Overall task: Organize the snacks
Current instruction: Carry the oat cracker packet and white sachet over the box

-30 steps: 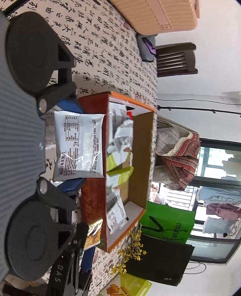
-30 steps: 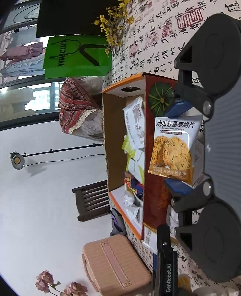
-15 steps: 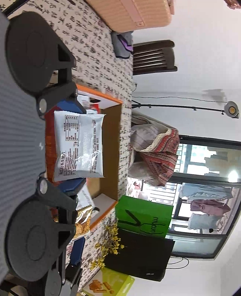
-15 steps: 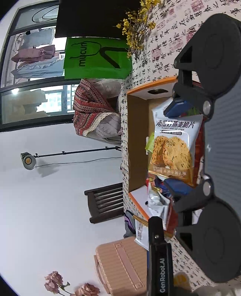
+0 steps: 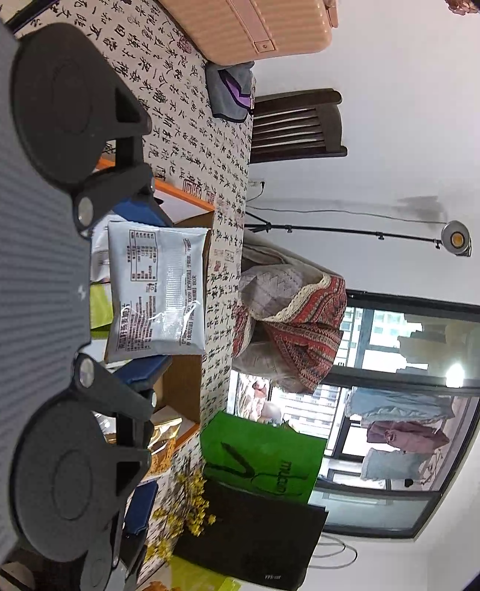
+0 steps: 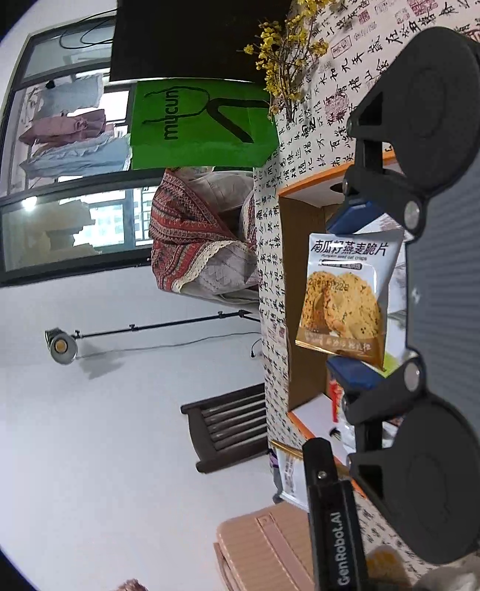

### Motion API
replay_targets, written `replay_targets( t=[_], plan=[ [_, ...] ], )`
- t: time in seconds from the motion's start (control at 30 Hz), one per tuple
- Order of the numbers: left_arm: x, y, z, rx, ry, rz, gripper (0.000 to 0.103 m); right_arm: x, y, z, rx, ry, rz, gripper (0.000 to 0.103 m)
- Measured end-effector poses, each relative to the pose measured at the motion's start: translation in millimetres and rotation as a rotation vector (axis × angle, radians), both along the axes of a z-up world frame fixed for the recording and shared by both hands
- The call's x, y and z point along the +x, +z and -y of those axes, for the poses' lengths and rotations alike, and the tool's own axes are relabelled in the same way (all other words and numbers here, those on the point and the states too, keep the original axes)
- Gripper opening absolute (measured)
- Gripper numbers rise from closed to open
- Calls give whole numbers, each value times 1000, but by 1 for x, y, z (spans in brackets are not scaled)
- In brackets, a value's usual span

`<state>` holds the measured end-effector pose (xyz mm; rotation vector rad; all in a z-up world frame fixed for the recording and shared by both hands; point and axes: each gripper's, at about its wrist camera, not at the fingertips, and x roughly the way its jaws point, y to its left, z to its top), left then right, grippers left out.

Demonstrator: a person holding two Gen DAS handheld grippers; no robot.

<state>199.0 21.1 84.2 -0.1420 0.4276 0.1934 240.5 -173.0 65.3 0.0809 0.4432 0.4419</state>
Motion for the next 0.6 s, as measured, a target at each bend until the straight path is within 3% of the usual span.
replay_targets(
  t=[0.3,0.47,0.6],
  plan=[
    [33,-19,-8,2,59,-6,72,32,-17,-9,9,-55,-23,72],
    [38,-34,-16,-22,64,0,72,35,-34,-1,76,-43,10,72],
    [39,-39,-21,-13,68,3,72,39,-43,-1,64,-43,3,72]
  ],
)
